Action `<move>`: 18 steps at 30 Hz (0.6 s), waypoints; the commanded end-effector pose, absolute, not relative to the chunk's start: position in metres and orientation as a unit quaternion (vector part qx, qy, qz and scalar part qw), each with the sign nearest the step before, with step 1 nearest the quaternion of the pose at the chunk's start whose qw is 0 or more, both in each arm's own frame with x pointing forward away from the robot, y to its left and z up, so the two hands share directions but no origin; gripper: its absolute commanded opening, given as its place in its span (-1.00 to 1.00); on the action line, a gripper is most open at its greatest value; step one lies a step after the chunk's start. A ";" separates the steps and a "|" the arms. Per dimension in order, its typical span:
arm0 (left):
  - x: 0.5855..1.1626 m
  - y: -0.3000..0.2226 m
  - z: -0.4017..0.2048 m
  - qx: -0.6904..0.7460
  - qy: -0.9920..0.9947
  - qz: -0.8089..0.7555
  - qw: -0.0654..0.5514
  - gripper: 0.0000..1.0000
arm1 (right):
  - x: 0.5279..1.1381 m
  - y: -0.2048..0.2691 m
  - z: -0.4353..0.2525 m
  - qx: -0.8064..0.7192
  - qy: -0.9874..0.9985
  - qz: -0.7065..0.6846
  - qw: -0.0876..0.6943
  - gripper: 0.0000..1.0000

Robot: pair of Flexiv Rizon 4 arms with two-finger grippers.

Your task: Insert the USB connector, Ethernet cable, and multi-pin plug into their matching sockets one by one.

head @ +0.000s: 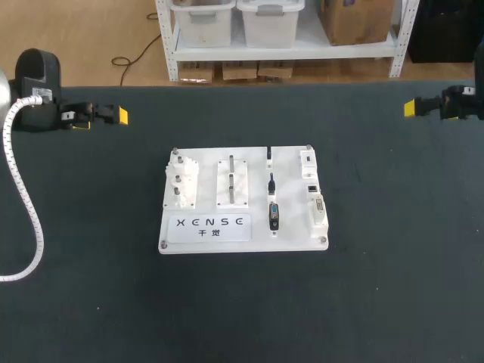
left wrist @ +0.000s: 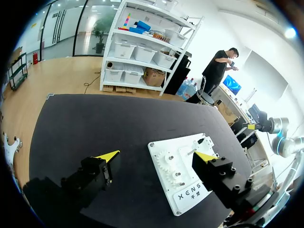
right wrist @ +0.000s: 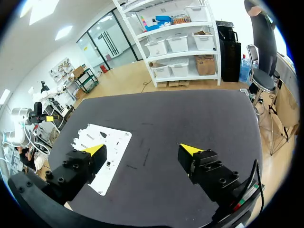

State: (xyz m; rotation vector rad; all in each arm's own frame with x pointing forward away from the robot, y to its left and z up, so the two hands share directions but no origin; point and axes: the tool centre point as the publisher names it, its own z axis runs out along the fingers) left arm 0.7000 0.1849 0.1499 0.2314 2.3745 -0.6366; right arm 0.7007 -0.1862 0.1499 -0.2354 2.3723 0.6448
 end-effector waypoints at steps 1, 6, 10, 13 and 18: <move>0.700 0.185 0.150 0.088 0.908 -0.243 0.330 1.00 | 0.701 -0.186 0.150 -0.090 0.907 0.246 0.330 1.00; 0.700 0.185 0.150 0.088 0.908 -0.243 0.330 1.00 | 0.701 -0.186 0.150 -0.090 0.907 0.246 0.330 1.00; 0.700 0.185 0.150 0.088 0.908 -0.243 0.330 1.00 | 0.701 -0.186 0.150 -0.090 0.907 0.246 0.330 1.00; 0.700 0.185 0.150 0.088 0.908 -0.243 0.330 1.00 | 0.701 -0.186 0.150 -0.090 0.907 0.246 0.330 1.00; 0.700 0.185 0.150 0.088 0.908 -0.243 0.330 1.00 | 0.704 -0.180 0.153 -0.095 0.907 0.242 0.330 1.00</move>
